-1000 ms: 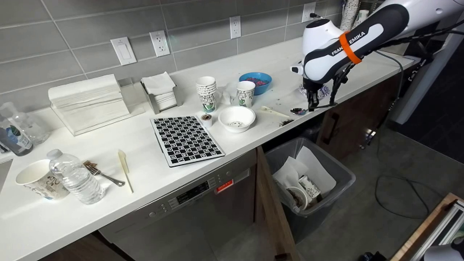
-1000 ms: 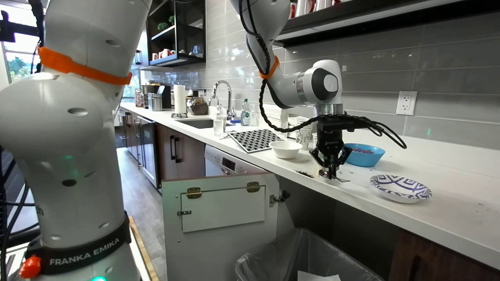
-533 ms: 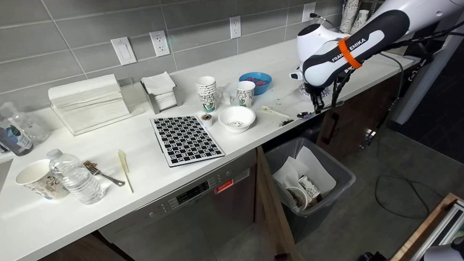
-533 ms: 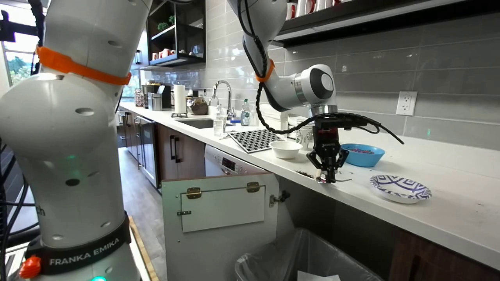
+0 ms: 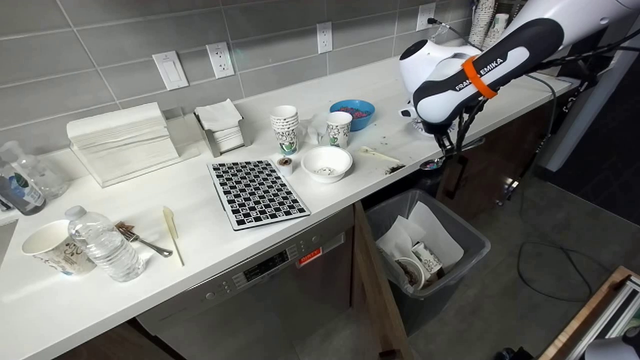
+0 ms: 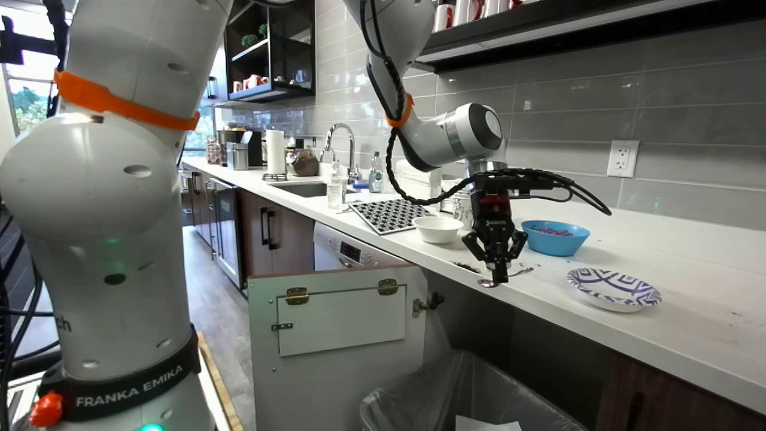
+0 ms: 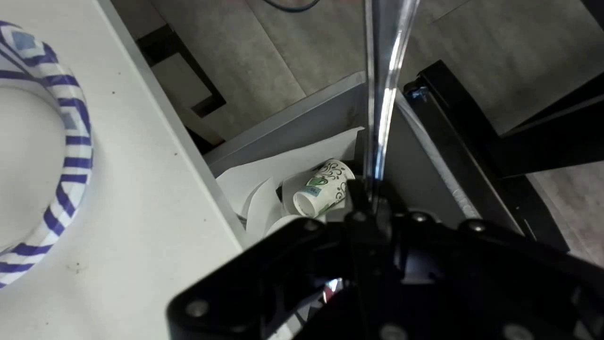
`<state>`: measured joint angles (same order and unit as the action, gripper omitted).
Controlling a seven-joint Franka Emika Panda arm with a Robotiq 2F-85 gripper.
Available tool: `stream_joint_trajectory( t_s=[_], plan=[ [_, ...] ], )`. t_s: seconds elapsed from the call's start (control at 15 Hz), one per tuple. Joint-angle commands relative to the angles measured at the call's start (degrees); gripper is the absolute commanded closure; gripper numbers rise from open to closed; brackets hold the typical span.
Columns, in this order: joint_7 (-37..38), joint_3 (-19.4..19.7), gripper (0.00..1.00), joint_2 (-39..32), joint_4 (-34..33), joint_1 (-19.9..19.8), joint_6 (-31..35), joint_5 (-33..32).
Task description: Pick up some cereal from the blue bowl and place it on the silver spoon then pour the cereal from the spoon into the bin.
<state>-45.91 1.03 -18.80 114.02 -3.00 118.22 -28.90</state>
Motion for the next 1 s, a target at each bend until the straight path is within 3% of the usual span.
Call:
stream_joint_trajectory(
  t_s=[0.0,0.93],
  plan=[
    [1.66,0.29,0.98,0.56,-0.41,1.43,-6.13,-2.20],
    [-0.50,-1.30,0.98,-1.07,-4.02,2.18,-23.71,-2.15]
  ],
)
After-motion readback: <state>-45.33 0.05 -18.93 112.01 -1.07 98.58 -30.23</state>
